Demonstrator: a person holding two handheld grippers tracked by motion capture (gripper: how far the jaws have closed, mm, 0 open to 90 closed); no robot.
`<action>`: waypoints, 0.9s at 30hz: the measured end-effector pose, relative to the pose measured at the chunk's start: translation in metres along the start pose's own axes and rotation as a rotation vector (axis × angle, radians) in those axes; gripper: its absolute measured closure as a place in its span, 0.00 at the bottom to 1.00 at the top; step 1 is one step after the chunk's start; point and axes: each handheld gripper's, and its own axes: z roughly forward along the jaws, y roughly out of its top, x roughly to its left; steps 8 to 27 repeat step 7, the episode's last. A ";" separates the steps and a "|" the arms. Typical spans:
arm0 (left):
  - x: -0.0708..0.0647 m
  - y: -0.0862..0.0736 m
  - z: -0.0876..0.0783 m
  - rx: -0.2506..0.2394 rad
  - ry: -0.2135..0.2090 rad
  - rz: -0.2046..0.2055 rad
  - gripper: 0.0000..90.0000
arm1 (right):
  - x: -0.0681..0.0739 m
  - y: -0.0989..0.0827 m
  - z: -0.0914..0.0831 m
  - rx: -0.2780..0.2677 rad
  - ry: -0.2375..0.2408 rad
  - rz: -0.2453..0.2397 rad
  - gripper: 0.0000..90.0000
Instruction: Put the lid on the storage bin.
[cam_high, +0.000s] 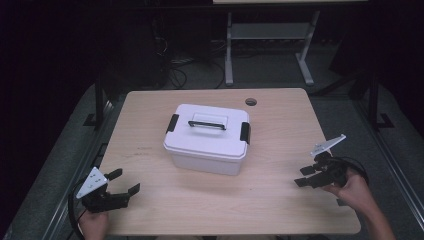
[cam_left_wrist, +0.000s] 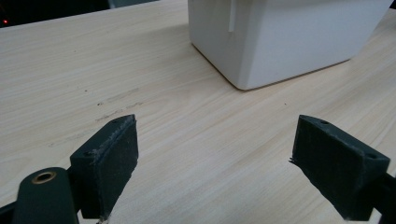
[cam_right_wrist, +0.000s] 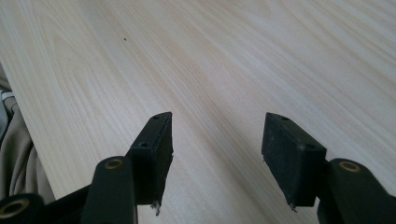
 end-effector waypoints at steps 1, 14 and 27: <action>0.000 0.000 0.000 0.000 -0.001 0.000 0.15 | 0.000 -0.001 0.000 0.000 -0.001 0.002 0.47; -0.001 0.001 0.001 0.002 -0.004 0.005 0.15 | 0.001 -0.006 -0.002 0.000 -0.004 0.004 0.47; -0.001 0.001 0.001 0.002 -0.004 0.005 0.15 | 0.001 -0.006 -0.002 0.000 -0.004 0.004 0.47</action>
